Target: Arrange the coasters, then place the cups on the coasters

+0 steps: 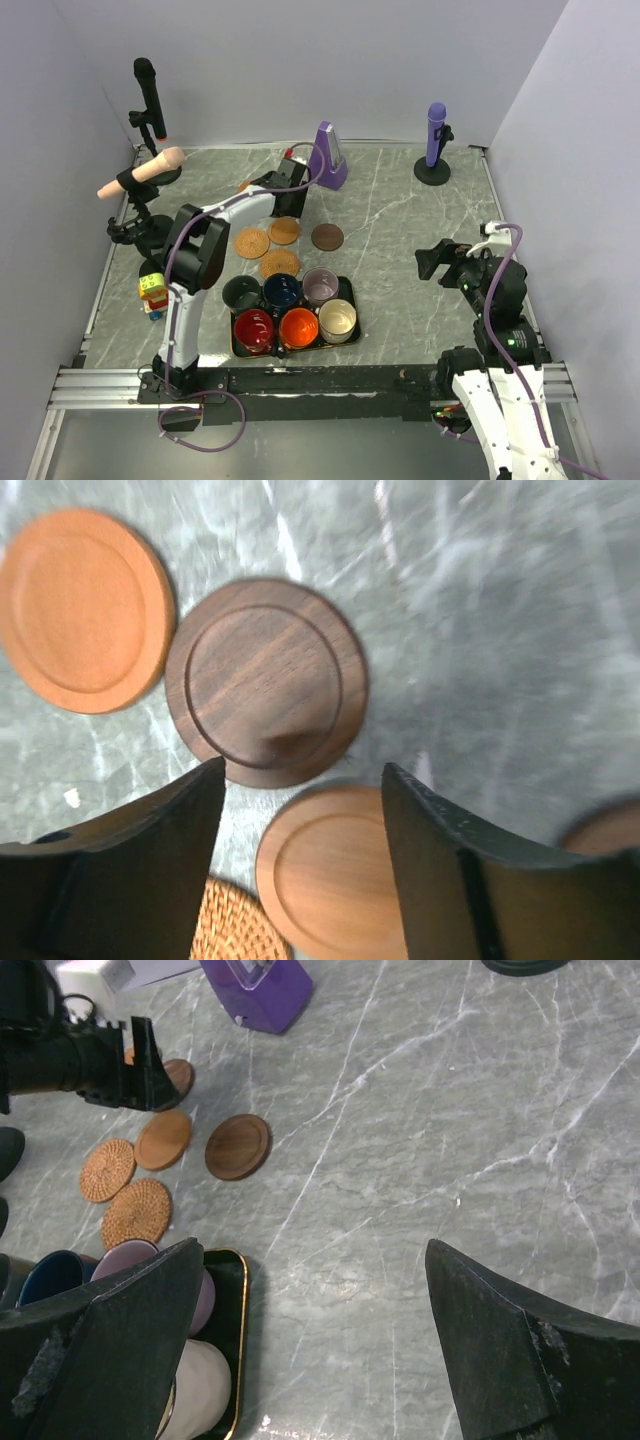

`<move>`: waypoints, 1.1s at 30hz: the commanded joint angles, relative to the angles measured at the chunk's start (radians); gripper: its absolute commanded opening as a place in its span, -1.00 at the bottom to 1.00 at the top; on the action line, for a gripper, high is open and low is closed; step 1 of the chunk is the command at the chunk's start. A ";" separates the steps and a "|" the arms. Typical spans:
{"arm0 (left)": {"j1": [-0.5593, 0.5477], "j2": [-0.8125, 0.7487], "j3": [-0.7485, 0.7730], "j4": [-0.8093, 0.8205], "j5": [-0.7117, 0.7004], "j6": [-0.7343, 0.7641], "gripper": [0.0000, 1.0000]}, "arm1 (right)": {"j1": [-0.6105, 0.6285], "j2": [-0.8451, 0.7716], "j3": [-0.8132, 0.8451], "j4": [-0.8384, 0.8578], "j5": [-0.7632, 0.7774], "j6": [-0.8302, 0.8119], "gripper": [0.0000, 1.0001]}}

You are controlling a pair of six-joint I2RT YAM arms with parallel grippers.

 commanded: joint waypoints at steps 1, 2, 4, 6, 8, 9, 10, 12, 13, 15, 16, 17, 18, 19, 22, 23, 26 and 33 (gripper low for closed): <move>-0.026 -0.164 0.017 0.037 0.035 -0.016 0.43 | -0.004 0.007 0.057 0.010 0.013 -0.008 0.96; -0.026 -0.182 0.006 0.027 0.060 -0.031 0.44 | -0.004 0.008 0.057 0.010 0.013 -0.008 0.96; -0.032 -0.211 -0.026 0.006 0.109 -0.055 0.45 | -0.004 0.010 0.057 0.008 0.013 -0.008 0.96; -0.037 -0.231 -0.058 -0.023 0.149 -0.074 0.46 | -0.006 0.014 0.057 0.010 0.012 -0.010 0.96; -0.048 -0.239 -0.084 -0.052 0.183 -0.080 0.43 | -0.004 0.017 0.057 0.011 0.012 -0.010 0.96; -0.055 -0.242 -0.096 -0.066 0.190 -0.077 0.37 | -0.004 0.019 0.057 0.011 0.010 -0.011 0.96; -0.061 -0.242 -0.107 -0.077 0.195 -0.076 0.30 | -0.004 0.023 0.059 0.011 0.009 -0.013 0.96; -0.075 -0.241 -0.132 -0.086 0.206 -0.071 0.22 | -0.006 0.036 0.065 0.010 0.002 -0.016 0.96; -0.078 -0.241 -0.147 -0.091 0.214 -0.071 0.20 | -0.004 0.039 0.070 0.008 0.002 -0.017 0.95; -0.088 -0.227 -0.166 -0.089 0.233 -0.071 0.15 | -0.004 0.045 0.076 0.005 0.004 -0.020 0.95; -0.091 -0.219 -0.172 -0.088 0.240 -0.071 0.15 | -0.004 0.047 0.079 0.004 0.004 -0.022 0.95; -0.091 -0.206 -0.173 -0.085 0.241 -0.072 0.15 | -0.006 0.047 0.080 0.002 0.005 -0.022 0.95; -0.091 -0.192 -0.169 -0.083 0.244 -0.068 0.15 | -0.004 0.045 0.082 -0.001 0.009 -0.022 0.95; -0.092 -0.178 -0.160 -0.083 0.252 -0.063 0.13 | -0.004 0.043 0.079 -0.001 0.007 -0.022 0.94; -0.094 -0.156 -0.149 -0.075 0.255 -0.060 0.11 | -0.004 0.039 0.070 0.001 0.004 -0.017 0.93; -0.092 -0.153 -0.153 -0.069 0.258 -0.057 0.11 | -0.004 0.042 0.068 0.002 0.004 -0.017 0.93; -0.094 -0.139 -0.158 -0.062 0.249 -0.054 0.09 | -0.004 0.048 0.063 0.007 -0.002 -0.010 0.93; -0.097 -0.100 -0.147 -0.037 0.264 -0.063 -0.06 | -0.004 0.045 0.048 0.028 -0.011 0.007 0.93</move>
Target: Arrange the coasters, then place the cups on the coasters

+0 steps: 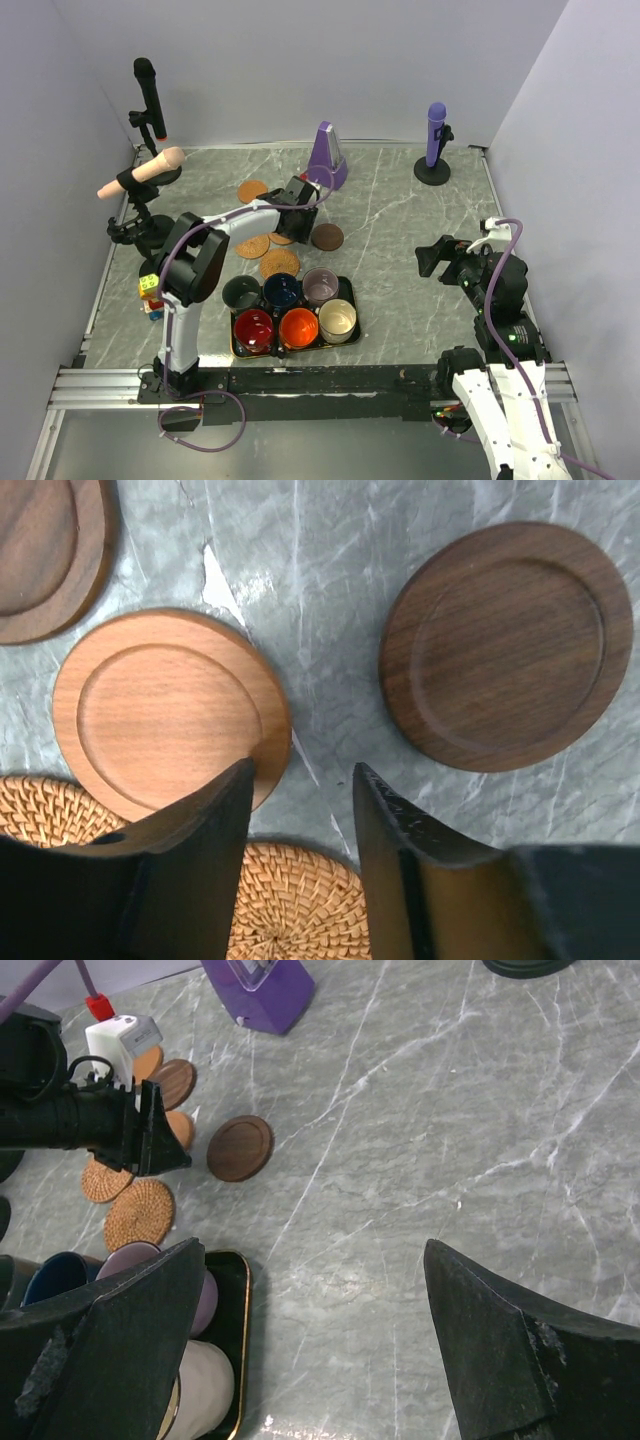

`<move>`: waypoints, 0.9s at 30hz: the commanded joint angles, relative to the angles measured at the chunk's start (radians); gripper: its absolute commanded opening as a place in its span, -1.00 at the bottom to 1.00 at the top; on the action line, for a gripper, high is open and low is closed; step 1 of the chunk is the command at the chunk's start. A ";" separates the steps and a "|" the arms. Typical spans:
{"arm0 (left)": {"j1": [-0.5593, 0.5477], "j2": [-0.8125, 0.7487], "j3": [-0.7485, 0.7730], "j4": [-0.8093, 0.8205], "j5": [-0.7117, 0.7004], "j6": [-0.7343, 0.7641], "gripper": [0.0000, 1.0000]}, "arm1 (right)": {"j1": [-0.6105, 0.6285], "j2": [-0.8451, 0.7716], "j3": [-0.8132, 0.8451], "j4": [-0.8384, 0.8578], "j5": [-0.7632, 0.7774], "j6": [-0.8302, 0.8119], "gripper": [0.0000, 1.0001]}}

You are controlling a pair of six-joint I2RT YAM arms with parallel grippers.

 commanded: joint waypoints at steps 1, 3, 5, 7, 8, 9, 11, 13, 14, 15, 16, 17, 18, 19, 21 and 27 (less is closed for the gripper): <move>-0.005 0.029 0.030 0.042 0.039 -0.012 -0.10 | -0.006 0.010 0.011 0.033 -0.010 0.009 0.92; -0.009 0.036 0.033 0.067 0.054 -0.017 -0.13 | -0.004 0.013 0.009 0.036 -0.010 0.012 0.93; -0.011 0.047 0.034 0.094 0.074 -0.026 -0.16 | -0.004 0.014 0.006 0.042 -0.011 0.017 0.92; -0.011 0.067 0.048 0.102 0.081 -0.037 -0.20 | -0.004 0.014 0.006 0.047 -0.011 0.020 0.92; -0.010 0.075 0.057 0.102 0.082 -0.040 -0.22 | -0.004 0.013 0.005 0.049 -0.011 0.020 0.93; -0.013 0.084 0.065 0.105 0.079 -0.041 -0.24 | -0.004 0.011 0.003 0.049 -0.011 0.020 0.93; -0.014 0.101 0.082 0.110 0.078 -0.041 -0.24 | -0.006 0.008 0.003 0.047 -0.005 0.016 0.93; -0.016 0.116 0.099 0.116 0.065 -0.040 -0.23 | -0.006 0.008 0.008 0.038 0.004 0.009 0.93; -0.016 0.124 0.111 0.117 0.058 -0.041 -0.24 | -0.004 0.006 0.012 0.032 0.009 0.005 0.93; -0.016 0.134 0.122 0.114 0.055 -0.043 -0.24 | -0.006 0.005 0.014 0.027 0.013 0.002 0.93; -0.016 0.141 0.133 0.116 0.055 -0.043 -0.24 | -0.004 0.000 0.014 0.022 0.016 -0.001 0.93; -0.014 0.150 0.145 0.122 0.058 -0.043 -0.24 | -0.004 -0.003 0.014 0.019 0.019 -0.003 0.93; -0.014 0.159 0.152 0.127 0.061 -0.044 -0.24 | -0.004 -0.007 0.014 0.016 0.024 -0.003 0.92; -0.016 0.167 0.162 0.131 0.059 -0.043 -0.24 | -0.006 -0.010 0.012 0.015 0.025 -0.003 0.93; -0.016 0.188 0.183 0.139 0.051 -0.041 -0.24 | -0.004 -0.018 0.009 0.010 0.024 -0.003 0.93; -0.016 0.240 0.246 0.130 0.032 -0.032 -0.25 | -0.006 -0.021 0.011 -0.001 0.027 -0.004 0.93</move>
